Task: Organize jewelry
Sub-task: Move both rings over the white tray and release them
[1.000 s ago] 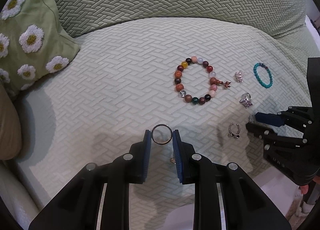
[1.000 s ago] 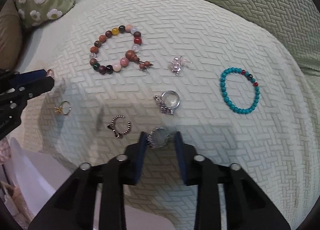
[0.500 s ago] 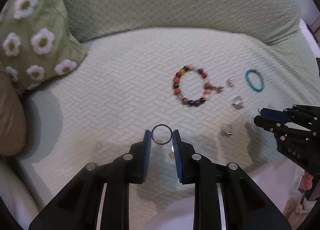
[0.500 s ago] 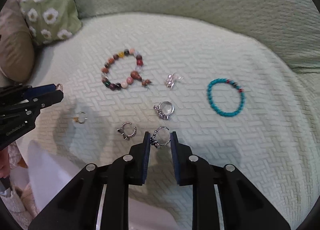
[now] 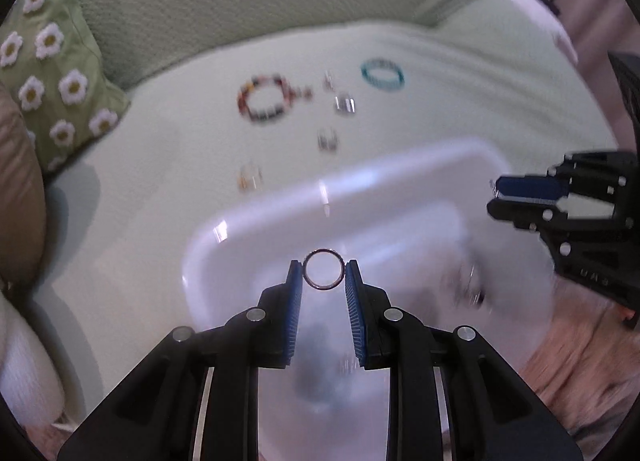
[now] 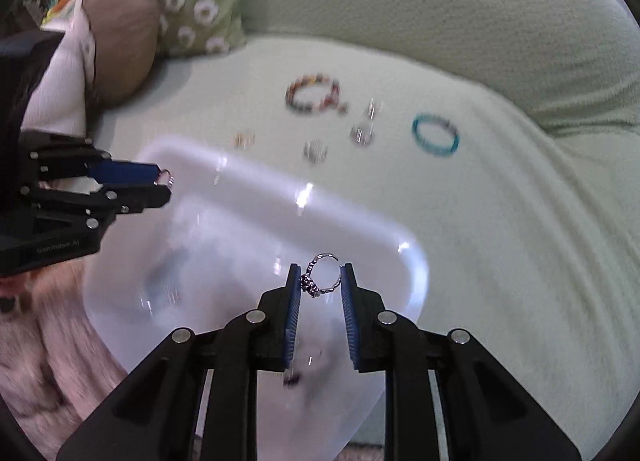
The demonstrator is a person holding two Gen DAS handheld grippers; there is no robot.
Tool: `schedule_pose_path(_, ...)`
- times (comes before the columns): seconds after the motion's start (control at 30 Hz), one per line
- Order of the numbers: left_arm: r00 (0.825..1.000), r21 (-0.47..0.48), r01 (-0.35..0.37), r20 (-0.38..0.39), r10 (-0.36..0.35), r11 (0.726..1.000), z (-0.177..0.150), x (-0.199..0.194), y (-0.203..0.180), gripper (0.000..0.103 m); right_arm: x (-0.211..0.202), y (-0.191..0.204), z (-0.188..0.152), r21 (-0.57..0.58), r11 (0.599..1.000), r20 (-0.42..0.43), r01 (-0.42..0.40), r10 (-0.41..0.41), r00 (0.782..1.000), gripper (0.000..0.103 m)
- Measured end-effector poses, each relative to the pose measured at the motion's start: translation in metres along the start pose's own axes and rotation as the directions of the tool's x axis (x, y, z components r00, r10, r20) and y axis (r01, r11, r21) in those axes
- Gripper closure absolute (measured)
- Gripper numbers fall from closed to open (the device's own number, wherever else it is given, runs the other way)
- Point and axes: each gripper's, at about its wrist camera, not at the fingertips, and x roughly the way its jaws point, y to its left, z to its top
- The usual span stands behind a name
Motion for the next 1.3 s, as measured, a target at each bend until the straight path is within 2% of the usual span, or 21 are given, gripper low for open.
schedule_pose_path(0.07,0.999,0.005,-0.015,-0.038,0.015,1.000,-0.016,0.013,-0.002,0.082,0.014,0.006,-0.014,-0.006,0.999,-0.025,0.037,-0.037,0.999,0.082)
schedule_pose_path(0.23,0.991,-0.008,-0.072,-0.116,0.070,0.997,-0.036,0.044,0.002,0.082,0.039,0.016,-0.027,-0.002,1.000,-0.067,0.025,-0.025,0.997,0.082)
schedule_pose_path(0.3,0.989,-0.011,-0.065,-0.135,0.063,0.998,-0.040,0.050,0.004,0.081,0.043,0.020,-0.028,-0.009,1.000,-0.076,0.028,-0.029,0.997,0.082)
schedule_pose_path(0.33,0.989,0.000,-0.085,-0.125,0.084,0.996,-0.040,0.050,0.003,0.081,0.044,0.022,-0.028,-0.020,0.999,-0.069,0.040,-0.041,0.997,0.082)
schedule_pose_path(0.43,0.990,-0.005,-0.061,-0.126,0.060,0.998,-0.042,0.047,0.002,0.081,0.040,0.022,-0.029,-0.017,1.000,-0.072,0.019,-0.020,0.997,0.082)
schedule_pose_path(0.53,0.989,0.001,-0.081,-0.126,0.081,0.997,-0.045,0.047,0.003,0.081,0.038,0.021,-0.029,-0.017,0.999,-0.073,0.029,-0.030,0.997,0.082)
schedule_pose_path(0.7,0.989,-0.014,-0.079,-0.127,0.077,0.997,-0.047,0.048,0.003,0.081,0.041,0.022,-0.029,-0.023,0.999,-0.085,0.041,-0.042,0.995,0.081)
schedule_pose_path(0.77,0.989,-0.015,-0.079,-0.129,0.077,0.997,-0.045,0.049,0.004,0.081,0.040,0.021,-0.029,-0.017,0.999,-0.084,0.038,-0.040,0.996,0.076)
schedule_pose_path(0.97,0.989,-0.016,-0.092,-0.117,0.089,0.996,-0.042,0.045,0.001,0.080,0.036,0.022,-0.030,-0.018,0.999,-0.079,0.031,-0.032,0.996,0.072)
schedule_pose_path(1.0,0.990,-0.014,-0.097,-0.102,0.095,0.995,-0.042,0.040,0.000,0.073,0.030,0.023,-0.030,-0.019,0.999,-0.063,0.031,-0.032,0.997,0.068)
schedule_pose_path(1.03,0.991,-0.011,-0.112,-0.071,0.111,0.994,-0.041,0.034,-0.001,0.066,0.024,0.023,-0.029,-0.023,0.999,-0.041,0.030,-0.031,0.999,0.053)
schedule_pose_path(1.07,0.988,-0.004,-0.156,-0.013,0.156,0.988,-0.038,0.022,-0.004,0.049,0.015,0.025,-0.028,-0.033,0.999,0.002,0.031,-0.031,1.000,0.036)
schedule_pose_path(1.1,0.983,-0.001,-0.185,0.019,0.185,0.983,-0.037,0.015,-0.006,0.032,0.008,0.026,-0.027,-0.040,0.999,0.036,0.037,-0.036,0.999,0.029)
schedule_pose_path(1.17,0.964,-0.001,-0.254,0.084,0.253,0.967,-0.032,-0.001,-0.009,0.024,-0.005,0.026,-0.024,-0.037,0.998,0.073,0.046,-0.043,0.996,0.025)
schedule_pose_path(1.2,0.960,-0.007,-0.265,0.093,0.264,0.964,-0.029,-0.006,-0.009,0.024,-0.011,0.024,-0.021,-0.029,0.999,0.080,0.038,-0.035,0.996,0.025)
schedule_pose_path(1.3,0.961,-0.038,-0.250,0.110,0.252,0.968,-0.020,-0.019,-0.005,0.019,-0.023,0.019,-0.014,-0.011,1.000,0.102,0.020,-0.019,0.995,0.025)
